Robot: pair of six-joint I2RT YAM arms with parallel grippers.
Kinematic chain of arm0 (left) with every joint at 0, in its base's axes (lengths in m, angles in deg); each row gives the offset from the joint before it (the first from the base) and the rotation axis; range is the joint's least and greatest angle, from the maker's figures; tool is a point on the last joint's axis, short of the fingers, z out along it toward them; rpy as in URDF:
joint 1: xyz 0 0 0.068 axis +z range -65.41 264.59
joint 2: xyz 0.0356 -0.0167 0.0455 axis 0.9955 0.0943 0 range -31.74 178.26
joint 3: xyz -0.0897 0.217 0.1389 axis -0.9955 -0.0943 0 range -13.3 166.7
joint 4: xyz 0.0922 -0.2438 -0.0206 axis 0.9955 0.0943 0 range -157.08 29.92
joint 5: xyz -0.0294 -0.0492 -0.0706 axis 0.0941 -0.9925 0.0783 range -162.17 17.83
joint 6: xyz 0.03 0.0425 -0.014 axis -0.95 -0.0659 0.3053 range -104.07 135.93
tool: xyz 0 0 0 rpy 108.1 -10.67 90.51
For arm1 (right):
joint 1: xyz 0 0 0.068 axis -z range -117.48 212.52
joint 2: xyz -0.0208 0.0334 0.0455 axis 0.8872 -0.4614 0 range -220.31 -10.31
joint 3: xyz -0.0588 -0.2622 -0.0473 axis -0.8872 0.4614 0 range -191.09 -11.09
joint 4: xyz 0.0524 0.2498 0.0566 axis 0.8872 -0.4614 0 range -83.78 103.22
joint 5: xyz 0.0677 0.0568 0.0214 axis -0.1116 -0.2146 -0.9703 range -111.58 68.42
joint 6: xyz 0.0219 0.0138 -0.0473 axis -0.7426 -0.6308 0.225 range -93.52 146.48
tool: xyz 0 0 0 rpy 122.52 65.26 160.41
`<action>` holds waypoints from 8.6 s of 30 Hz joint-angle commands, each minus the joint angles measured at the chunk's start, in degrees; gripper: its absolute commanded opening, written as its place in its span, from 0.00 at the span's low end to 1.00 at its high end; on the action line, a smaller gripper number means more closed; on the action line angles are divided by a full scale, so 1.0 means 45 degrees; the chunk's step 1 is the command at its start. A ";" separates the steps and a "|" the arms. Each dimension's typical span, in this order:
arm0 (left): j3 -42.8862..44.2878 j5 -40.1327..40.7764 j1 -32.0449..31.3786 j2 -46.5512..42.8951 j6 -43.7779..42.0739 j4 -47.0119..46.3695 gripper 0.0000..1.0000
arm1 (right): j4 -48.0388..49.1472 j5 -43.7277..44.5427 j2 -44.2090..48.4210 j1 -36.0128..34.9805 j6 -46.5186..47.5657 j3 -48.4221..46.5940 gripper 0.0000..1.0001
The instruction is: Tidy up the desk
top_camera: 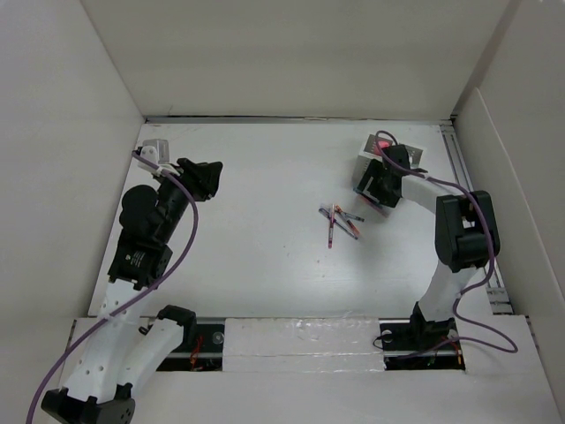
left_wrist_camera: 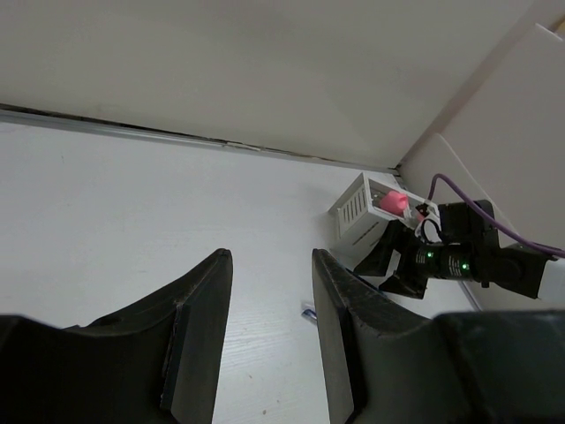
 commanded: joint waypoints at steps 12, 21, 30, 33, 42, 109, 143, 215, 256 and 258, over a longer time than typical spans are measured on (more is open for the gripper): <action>0.0039 0.0113 0.0066 -0.0491 -0.0112 -0.0384 0.37 | -0.1116 -0.2070 0.0854 -0.0831 0.0294 0.0863 0.77; 0.0000 -0.0043 0.0066 -0.0569 -0.0054 -0.0443 0.37 | -0.0237 -0.1838 0.2455 -0.1340 -0.0135 0.1842 0.70; -0.0039 -0.0024 0.0066 -0.0686 -0.0054 -0.0462 0.37 | -0.0979 0.1110 0.2163 -0.2256 -0.0018 0.1784 0.55; -0.0039 -0.0063 0.0066 -0.0667 -0.0034 -0.0462 0.37 | -0.1213 0.2225 0.2339 -0.2764 -0.0077 0.1861 0.49; -0.0078 -0.0161 0.0066 -0.0764 -0.0014 -0.0521 0.37 | -0.1173 0.2793 0.1675 -0.2942 0.0021 0.1122 0.72; -0.0078 -0.0180 0.0066 -0.0608 -0.0034 -0.0520 0.37 | 0.1344 0.3808 0.1731 -0.4466 0.0763 -0.1087 0.07; -0.0137 -0.0317 0.0066 -0.0744 0.0025 -0.0540 0.37 | 0.4823 0.8360 0.2652 0.0380 0.0685 -0.0365 0.10; -0.0059 -0.0004 0.0066 -0.0940 -0.0073 -0.0423 0.37 | 0.0430 0.0626 0.0251 -0.1750 0.0392 -0.0089 0.79; -0.0098 -0.0161 0.0066 -0.1370 -0.0034 -0.0501 0.37 | -0.0707 0.2305 0.2451 -0.4211 -0.0425 0.1097 0.76; -0.0078 -0.0122 0.0066 -0.1389 -0.0034 -0.0482 0.37 | -0.0589 0.2208 0.2788 -0.4074 -0.0681 0.1450 0.76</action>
